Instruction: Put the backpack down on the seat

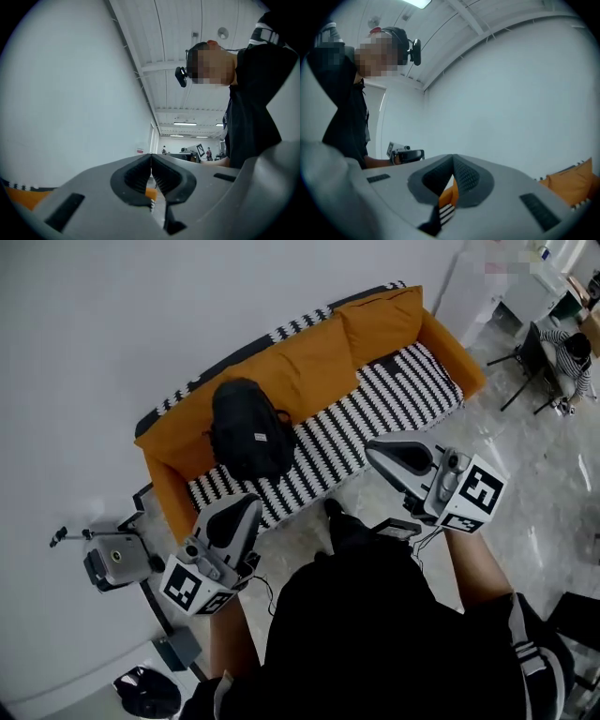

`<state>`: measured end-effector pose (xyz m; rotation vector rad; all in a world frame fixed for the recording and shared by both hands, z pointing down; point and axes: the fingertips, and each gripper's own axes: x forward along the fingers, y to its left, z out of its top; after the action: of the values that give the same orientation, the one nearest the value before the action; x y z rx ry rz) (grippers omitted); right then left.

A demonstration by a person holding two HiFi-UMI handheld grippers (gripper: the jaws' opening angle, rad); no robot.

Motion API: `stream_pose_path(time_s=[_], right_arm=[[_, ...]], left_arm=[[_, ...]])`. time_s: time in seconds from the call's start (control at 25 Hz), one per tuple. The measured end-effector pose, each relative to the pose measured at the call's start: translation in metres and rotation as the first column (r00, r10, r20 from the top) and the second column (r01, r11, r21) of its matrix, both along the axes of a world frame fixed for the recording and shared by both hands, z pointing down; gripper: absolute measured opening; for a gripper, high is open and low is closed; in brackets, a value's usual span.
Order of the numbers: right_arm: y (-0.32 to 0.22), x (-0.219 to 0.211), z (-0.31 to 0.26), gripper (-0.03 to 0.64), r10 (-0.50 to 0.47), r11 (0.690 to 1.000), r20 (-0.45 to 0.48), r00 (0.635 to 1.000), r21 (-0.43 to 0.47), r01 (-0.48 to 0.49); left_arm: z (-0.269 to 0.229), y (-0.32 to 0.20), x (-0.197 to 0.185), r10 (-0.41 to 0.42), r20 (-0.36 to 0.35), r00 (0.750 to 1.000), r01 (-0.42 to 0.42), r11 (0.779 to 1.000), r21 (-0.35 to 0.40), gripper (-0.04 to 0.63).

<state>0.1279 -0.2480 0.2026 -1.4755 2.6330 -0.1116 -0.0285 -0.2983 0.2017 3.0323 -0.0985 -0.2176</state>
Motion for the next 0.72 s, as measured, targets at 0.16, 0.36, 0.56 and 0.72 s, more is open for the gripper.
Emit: stream_pose_path(time_s=[0.16,0.36,0.56,0.72], right_arm=[[0.044,-0.034,0.010,0.026,-0.022,0.999,-0.018,1.000,-0.029,0.021],[0.093,-0.050,0.017,0.026,0.001,0.999,0.017,1.000,-0.044,-0.001],[0.127,-0.052,0.009,0.026,-0.022,0.999,0.028,0.999,-0.030,0.023],[0.151,-0.060,0.012,0.026,-0.078,0.997,0.005,0.997,-0.020,0.078]], left_arm=[[0.017,0.047,-0.025,0.014,0.016,1.000,-0.014,0.999,-0.042,0.023],[0.020,0.090,-0.047,0.005,-0.011,1.000,-0.005,1.000,-0.023,0.023],[0.011,0.119,-0.053,-0.027,-0.001,1.000,0.027,1.000,0.003,0.023],[0.006,0.146,-0.049,-0.064,-0.006,0.998,0.064,0.998,0.014,0.023]])
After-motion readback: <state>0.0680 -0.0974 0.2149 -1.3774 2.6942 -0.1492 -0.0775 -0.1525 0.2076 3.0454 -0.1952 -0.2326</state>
